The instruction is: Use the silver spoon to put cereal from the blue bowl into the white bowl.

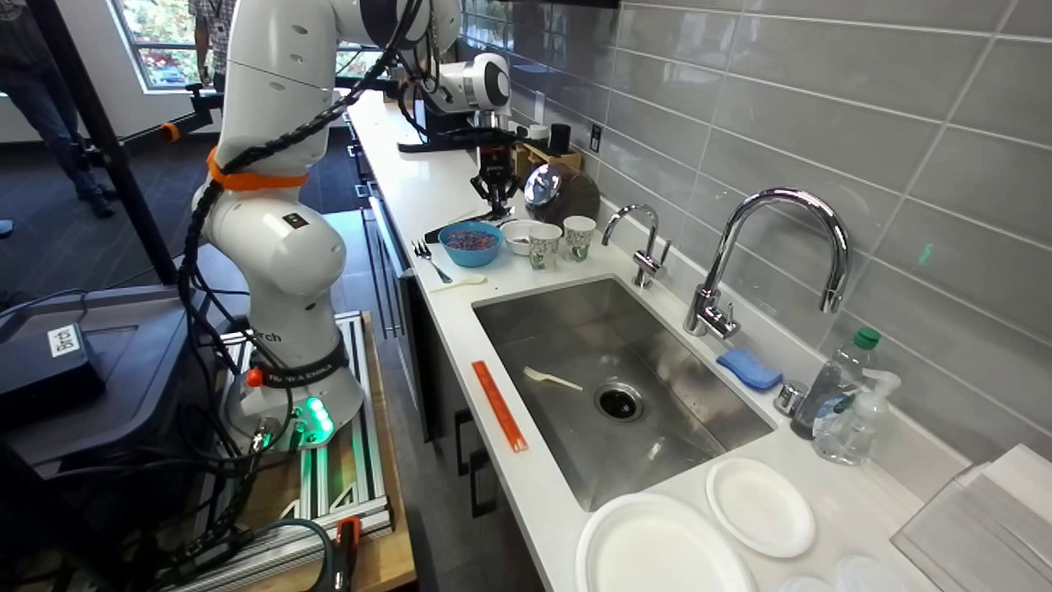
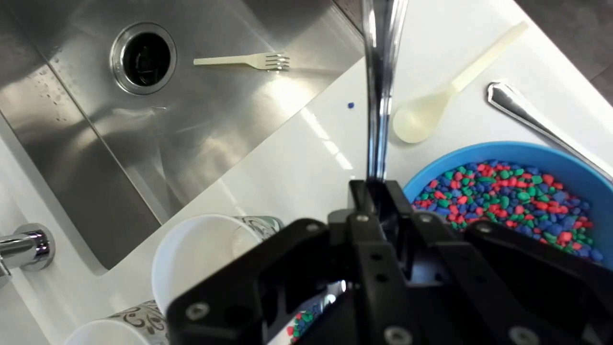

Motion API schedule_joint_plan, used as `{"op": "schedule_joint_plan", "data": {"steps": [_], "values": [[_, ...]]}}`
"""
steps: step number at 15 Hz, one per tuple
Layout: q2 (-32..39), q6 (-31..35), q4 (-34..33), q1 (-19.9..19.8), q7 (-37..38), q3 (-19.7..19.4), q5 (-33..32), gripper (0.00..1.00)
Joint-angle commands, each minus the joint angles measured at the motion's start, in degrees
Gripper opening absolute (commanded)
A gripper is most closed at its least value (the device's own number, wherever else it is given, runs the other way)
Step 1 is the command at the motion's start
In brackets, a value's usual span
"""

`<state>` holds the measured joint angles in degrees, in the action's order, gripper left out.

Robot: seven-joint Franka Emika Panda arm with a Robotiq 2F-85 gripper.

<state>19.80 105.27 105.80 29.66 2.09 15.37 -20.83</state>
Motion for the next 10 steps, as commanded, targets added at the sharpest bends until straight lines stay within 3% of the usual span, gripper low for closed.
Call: {"op": "schedule_joint_plan", "data": {"steps": [1,10], "values": [[0.05,3.83,2.86,-2.75,-5.56,2.18,1.17,0.03],[4.19,5.9,2.09,-3.72,-18.36,5.32,2.54,0.03]]}}
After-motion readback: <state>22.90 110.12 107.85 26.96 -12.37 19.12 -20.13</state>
